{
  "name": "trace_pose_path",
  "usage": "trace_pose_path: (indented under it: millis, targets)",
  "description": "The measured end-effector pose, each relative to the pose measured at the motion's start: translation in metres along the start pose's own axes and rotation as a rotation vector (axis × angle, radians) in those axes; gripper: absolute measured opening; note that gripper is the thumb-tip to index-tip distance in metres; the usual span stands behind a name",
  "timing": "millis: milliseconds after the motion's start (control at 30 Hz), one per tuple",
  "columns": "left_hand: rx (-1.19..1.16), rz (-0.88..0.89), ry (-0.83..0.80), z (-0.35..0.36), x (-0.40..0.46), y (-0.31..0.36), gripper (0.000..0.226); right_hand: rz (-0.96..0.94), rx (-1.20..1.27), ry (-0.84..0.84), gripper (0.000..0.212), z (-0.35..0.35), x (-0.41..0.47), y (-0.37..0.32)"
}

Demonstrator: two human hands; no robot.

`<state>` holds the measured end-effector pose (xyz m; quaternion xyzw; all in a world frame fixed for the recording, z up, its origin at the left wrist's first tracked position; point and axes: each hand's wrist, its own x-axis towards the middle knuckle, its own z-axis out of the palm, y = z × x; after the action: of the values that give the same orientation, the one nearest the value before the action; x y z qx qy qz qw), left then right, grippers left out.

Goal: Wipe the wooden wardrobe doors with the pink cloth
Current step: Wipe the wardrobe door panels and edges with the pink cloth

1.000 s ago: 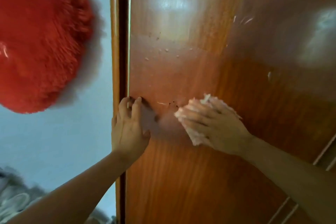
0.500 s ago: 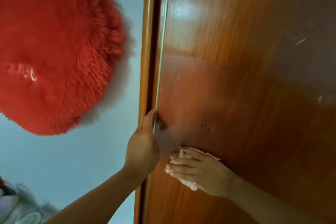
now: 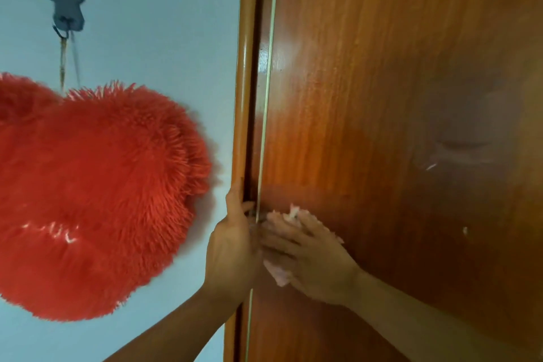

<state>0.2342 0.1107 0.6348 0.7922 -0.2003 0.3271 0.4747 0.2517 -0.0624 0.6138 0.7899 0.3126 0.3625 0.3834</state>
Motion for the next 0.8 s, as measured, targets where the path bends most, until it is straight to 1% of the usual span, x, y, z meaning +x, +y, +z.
trace_pose_path:
  millis: [33, 67, 100, 133, 200, 300, 367, 400, 433, 467, 533, 567, 600, 633, 667, 700, 733, 800]
  targets:
    - [0.018, -0.011, -0.022, -0.001, 0.0, 0.003, 0.081, -0.128, -0.04, -0.046, 0.069, 0.005, -0.011, -0.001]
    - [0.047, -0.019, -0.046, -0.003, 0.0, 0.006, 0.081, -0.203, -0.062, -0.06, 0.069, 0.007, -0.016, 0.006]
    - [0.09, -0.018, -0.07, -0.003, 0.002, 0.012, 0.081, -0.217, -0.066, -0.064, 0.068, 0.003, -0.017, 0.021]
    - [0.147, -0.011, -0.091, -0.003, 0.005, 0.017, 0.082, -0.174, -0.045, -0.022, 0.068, -0.004, -0.012, 0.038]
    - [0.259, 0.03, -0.101, -0.002, 0.014, 0.031, 0.088, 0.057, 0.007, 0.122, 0.067, -0.027, 0.002, 0.089]
    - [0.364, 0.047, -0.06, 0.001, 0.034, 0.054, 0.092, 0.361, -0.025, 0.195, 0.066, -0.066, 0.016, 0.163]
    - [0.4, 0.05, -0.011, 0.008, 0.042, 0.061, 0.093, 0.518, 0.021, 0.228, 0.07, -0.071, 0.02, 0.171]
    - [0.408, 0.046, 0.008, 0.015, 0.043, 0.061, 0.092, 0.564, 0.044, 0.239, 0.073, -0.066, 0.019, 0.159]
    - [0.408, 0.047, 0.021, 0.022, 0.043, 0.059, 0.089, 0.55, 0.062, 0.23, 0.076, -0.056, 0.014, 0.14]
    - [0.415, 0.052, 0.026, 0.029, 0.04, 0.057, 0.086, 0.462, 0.06, 0.207, 0.076, -0.044, 0.004, 0.115]
    - [0.473, 0.039, 0.026, 0.04, 0.035, 0.053, 0.084, 0.153, 0.026, 0.108, 0.066, -0.018, -0.031, 0.071]
    - [0.509, 0.032, 0.025, 0.043, 0.033, 0.053, 0.088, 0.016, -0.003, 0.048, 0.064, -0.009, -0.052, 0.062]
    - [0.532, 0.024, 0.027, 0.045, 0.032, 0.055, 0.091, -0.068, -0.034, -0.005, 0.064, -0.004, -0.07, 0.064]
    - [0.541, 0.011, 0.042, 0.047, 0.032, 0.061, 0.093, -0.096, -0.053, -0.029, 0.065, -0.004, -0.084, 0.075]
    - [0.539, -0.001, 0.053, 0.049, 0.033, 0.068, 0.093, -0.083, -0.061, -0.006, 0.065, -0.007, -0.091, 0.093]
    - [0.545, 0.0, 0.056, 0.052, 0.033, 0.073, 0.092, -0.022, -0.044, 0.046, 0.065, -0.011, -0.096, 0.114]
    - [0.551, 0.022, 0.049, 0.056, 0.033, 0.08, 0.09, 0.083, -0.032, 0.1, 0.063, -0.02, -0.099, 0.139]
    - [0.545, 0.079, 0.026, 0.065, 0.03, 0.091, 0.089, 0.312, -0.077, 0.138, 0.063, -0.039, -0.105, 0.19]
